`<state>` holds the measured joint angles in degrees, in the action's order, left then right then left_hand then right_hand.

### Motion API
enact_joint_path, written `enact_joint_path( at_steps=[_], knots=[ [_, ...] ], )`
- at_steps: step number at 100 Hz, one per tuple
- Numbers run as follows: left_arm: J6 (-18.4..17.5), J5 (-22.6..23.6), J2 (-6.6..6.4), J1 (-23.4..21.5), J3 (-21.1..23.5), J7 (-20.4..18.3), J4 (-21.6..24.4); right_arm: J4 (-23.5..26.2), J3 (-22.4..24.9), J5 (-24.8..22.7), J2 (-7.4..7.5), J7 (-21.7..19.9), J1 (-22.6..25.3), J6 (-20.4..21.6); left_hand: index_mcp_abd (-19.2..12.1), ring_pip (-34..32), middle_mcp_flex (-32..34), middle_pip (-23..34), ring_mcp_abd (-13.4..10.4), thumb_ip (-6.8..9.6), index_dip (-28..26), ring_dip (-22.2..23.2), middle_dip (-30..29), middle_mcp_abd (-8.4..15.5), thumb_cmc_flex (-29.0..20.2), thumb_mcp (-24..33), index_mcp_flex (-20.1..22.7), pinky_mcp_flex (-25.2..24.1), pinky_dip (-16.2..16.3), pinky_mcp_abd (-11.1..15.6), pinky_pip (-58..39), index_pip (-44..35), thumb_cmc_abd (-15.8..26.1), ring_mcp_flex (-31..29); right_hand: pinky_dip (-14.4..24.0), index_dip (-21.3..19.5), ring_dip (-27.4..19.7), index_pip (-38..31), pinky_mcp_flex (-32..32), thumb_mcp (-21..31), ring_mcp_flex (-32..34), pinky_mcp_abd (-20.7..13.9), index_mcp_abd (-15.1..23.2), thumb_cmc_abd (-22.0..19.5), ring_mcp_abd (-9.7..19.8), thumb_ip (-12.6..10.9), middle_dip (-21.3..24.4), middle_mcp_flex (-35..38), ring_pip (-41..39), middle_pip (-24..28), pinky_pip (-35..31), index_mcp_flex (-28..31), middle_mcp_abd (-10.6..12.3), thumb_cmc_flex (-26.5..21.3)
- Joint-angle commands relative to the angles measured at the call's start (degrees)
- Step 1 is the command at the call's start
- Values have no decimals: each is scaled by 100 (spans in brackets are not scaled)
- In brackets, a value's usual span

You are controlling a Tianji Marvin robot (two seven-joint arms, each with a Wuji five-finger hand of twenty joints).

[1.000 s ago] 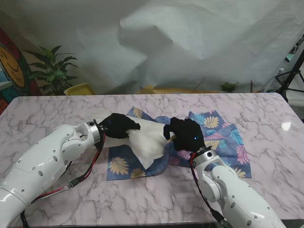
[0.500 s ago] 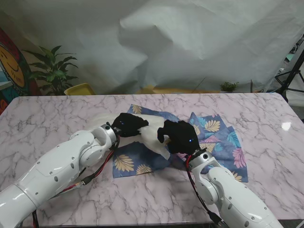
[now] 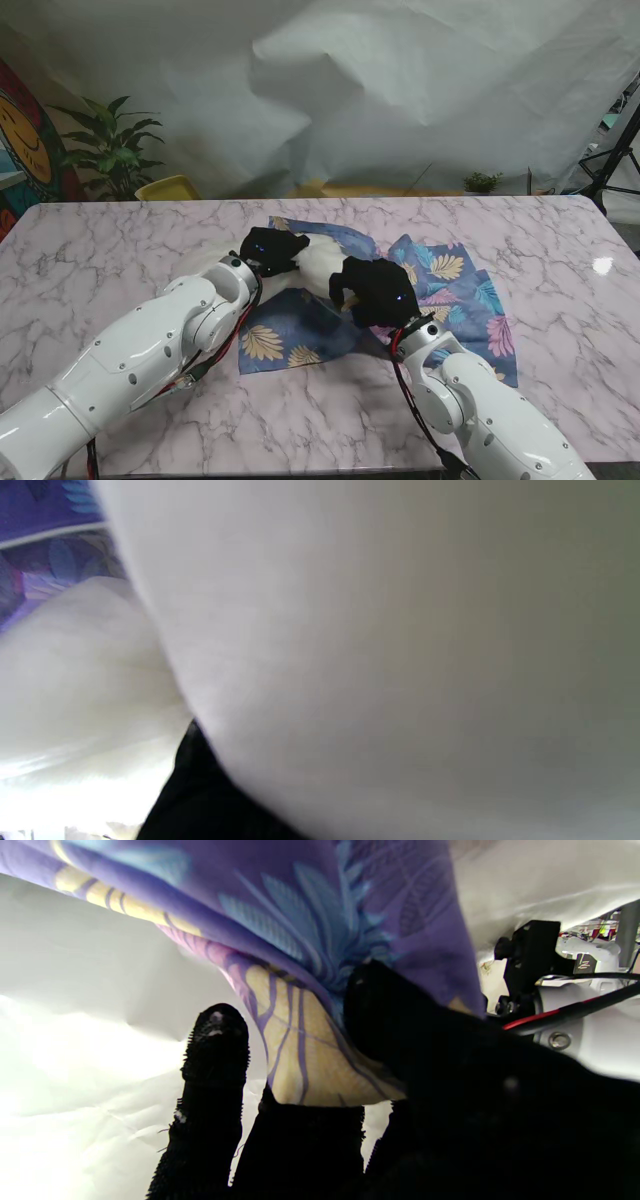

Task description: Put a pillowcase on a pillow

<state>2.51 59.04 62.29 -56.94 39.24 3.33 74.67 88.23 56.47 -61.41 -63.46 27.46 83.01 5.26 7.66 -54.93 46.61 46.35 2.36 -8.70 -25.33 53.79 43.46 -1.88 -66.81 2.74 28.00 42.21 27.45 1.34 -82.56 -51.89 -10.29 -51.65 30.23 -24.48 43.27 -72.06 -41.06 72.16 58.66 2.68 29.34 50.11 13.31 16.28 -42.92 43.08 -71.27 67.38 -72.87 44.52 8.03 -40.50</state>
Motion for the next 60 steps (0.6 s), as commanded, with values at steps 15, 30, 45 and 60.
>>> enact_joint_path(
  at_steps=[15, 30, 45, 60],
  knots=[
    [-75, -184, 33, 75, -68, -132, -42, 12, -47, 93, -8, 45, 34, 61, 336, -904, 654, 676, 7, 576, -127, -96, -65, 400, -714, -117, 170, 679, 20, 880, -1384, -325, 791, -614, -20, 112, 228, -98, -94, 101, 291, 68, 178, -112, -34, 163, 27, 140, 19, -95, -25, -80, -5, 140],
    [-607, -548, 114, 197, -381, 55, -336, -220, -261, 87, -55, 385, -152, -41, 213, -939, 778, 654, 19, 612, -110, -118, -101, 374, -704, -318, 304, 715, -8, 874, -1466, -360, 716, -703, -50, 374, 255, -133, -212, -38, 383, 66, 109, -313, 4, 145, 114, 158, 227, -203, -18, -265, -103, 279],
    [-963, -754, 145, 227, -571, 60, -447, -494, -468, 202, -131, 552, -404, -312, 217, -1025, 959, 690, -12, 636, -96, -121, -103, 417, -592, -401, 414, 846, -13, 903, -1586, -396, 653, -857, -69, 735, 297, -243, -249, -199, 451, 94, -28, -726, -28, 115, 190, 155, 425, -267, -26, -392, -242, 429],
    [-1077, -905, 172, 136, -580, 98, -480, -621, -650, 52, -93, 317, -731, -620, 266, -1084, 1200, 800, -6, 662, -48, -201, -117, 489, -323, -396, 574, 1011, -89, 876, -1706, -488, 544, -1038, -66, 769, 302, -240, -231, -238, 498, 117, -64, -824, -38, 101, 214, 200, 462, -277, -25, -404, -248, 471]
  ],
)
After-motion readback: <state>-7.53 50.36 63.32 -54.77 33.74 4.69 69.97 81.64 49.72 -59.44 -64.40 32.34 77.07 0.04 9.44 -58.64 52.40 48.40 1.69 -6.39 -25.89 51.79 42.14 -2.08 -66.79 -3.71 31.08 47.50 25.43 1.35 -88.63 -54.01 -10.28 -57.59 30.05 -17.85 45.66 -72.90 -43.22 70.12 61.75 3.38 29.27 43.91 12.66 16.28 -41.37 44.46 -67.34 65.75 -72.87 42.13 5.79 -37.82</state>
